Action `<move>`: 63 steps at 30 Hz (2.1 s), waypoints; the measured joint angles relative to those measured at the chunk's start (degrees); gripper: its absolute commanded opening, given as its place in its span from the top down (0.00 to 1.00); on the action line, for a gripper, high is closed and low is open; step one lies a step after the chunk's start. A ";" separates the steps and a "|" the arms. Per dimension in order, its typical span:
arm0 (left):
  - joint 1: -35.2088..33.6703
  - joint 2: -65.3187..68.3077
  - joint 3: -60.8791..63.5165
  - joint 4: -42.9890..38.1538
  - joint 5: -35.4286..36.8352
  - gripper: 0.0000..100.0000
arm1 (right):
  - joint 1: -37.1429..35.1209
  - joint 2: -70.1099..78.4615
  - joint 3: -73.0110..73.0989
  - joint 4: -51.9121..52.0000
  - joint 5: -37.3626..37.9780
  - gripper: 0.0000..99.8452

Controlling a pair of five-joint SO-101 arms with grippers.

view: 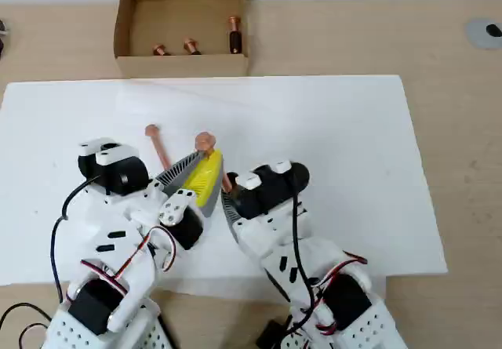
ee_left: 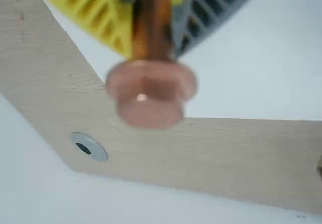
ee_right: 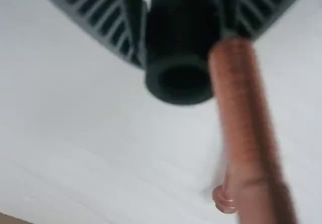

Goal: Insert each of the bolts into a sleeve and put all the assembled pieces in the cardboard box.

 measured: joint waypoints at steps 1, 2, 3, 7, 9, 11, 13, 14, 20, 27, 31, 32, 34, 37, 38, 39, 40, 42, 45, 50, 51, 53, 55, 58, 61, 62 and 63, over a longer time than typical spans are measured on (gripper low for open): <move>0.00 0.00 0.00 -0.26 0.00 0.99 | 0.00 0.00 0.00 0.00 0.00 0.99; 0.00 0.00 0.00 -0.97 0.00 0.99 | 0.00 0.00 0.00 0.00 0.00 0.99; 0.00 0.00 0.00 -1.58 0.00 0.99 | 0.00 0.00 0.00 0.00 0.00 0.99; -0.09 0.00 0.00 -4.48 -0.53 0.99 | 0.00 0.00 0.00 0.00 0.00 0.99; -1.05 0.00 0.00 -5.89 -0.53 0.99 | 0.00 0.00 0.00 -0.44 0.26 0.99; -2.11 0.00 0.62 -7.56 -1.05 0.99 | 0.00 0.00 0.00 -1.85 1.14 0.99; -2.46 0.00 1.67 -8.18 -2.55 0.99 | 0.00 0.00 0.00 -4.13 2.29 0.99; -2.46 0.00 1.85 -8.26 -2.99 0.99 | 0.00 0.00 0.18 -5.63 3.08 0.99; -2.64 0.00 1.85 -8.70 -3.69 0.99 | 0.00 0.00 4.48 -13.80 6.77 0.99; -2.73 0.00 2.02 -9.32 -5.98 0.99 | -0.26 0.00 5.27 -15.38 7.30 0.99; -2.73 0.00 3.43 -12.92 -8.70 0.99 | -0.44 0.00 5.27 -15.38 7.38 0.99; -2.73 0.00 4.04 -14.15 -9.58 0.99 | -0.44 0.00 5.27 -15.38 7.38 0.99; -2.73 0.00 6.07 -16.79 -10.81 0.99 | -0.44 0.00 5.27 -15.38 7.38 0.99; -2.73 0.00 8.97 -20.92 -13.01 0.99 | -0.44 0.00 5.27 -15.38 7.38 0.99; -2.73 0.00 9.67 -21.89 -13.45 0.99 | -0.44 0.00 5.36 -15.38 7.38 0.99; -2.73 0.00 9.85 -22.33 -13.63 0.99 | -0.44 0.00 5.36 -15.38 7.38 0.99; -2.73 0.00 9.85 -22.51 -13.89 0.99 | -0.44 0.00 5.36 -15.38 7.38 0.99; -2.73 0.00 9.85 -22.77 -13.98 0.99 | -0.44 0.00 5.36 -15.38 7.38 0.99; -2.73 -0.09 9.93 -21.54 -13.89 0.99 | -0.44 0.00 5.36 -15.38 7.38 0.99; -2.99 -0.09 5.89 -14.15 -10.81 0.99 | -0.44 0.00 5.54 -15.30 7.38 0.99; -2.99 -0.09 4.92 -12.57 -10.20 0.99 | -0.44 0.00 5.54 -15.30 7.38 0.99; -2.99 -0.09 3.25 -9.58 -9.14 0.99 | -0.44 0.00 5.54 -15.30 7.38 0.99; -2.99 -0.09 2.20 -7.03 -8.26 0.99 | -0.35 0.00 5.54 -15.30 7.38 0.99; -2.55 -0.18 1.32 -5.10 -7.91 0.99 | -0.35 0.00 5.54 -15.30 7.38 0.99; -2.37 -0.18 0.62 -4.48 -7.56 0.99 | -0.35 0.00 5.54 -15.30 7.38 0.99; -2.37 -0.18 0.35 -4.31 -7.74 0.99 | -0.35 0.00 5.54 -15.30 7.38 0.99; -2.37 -0.18 -0.09 -4.13 -7.47 0.99 | -0.35 0.00 5.45 -15.38 7.38 0.99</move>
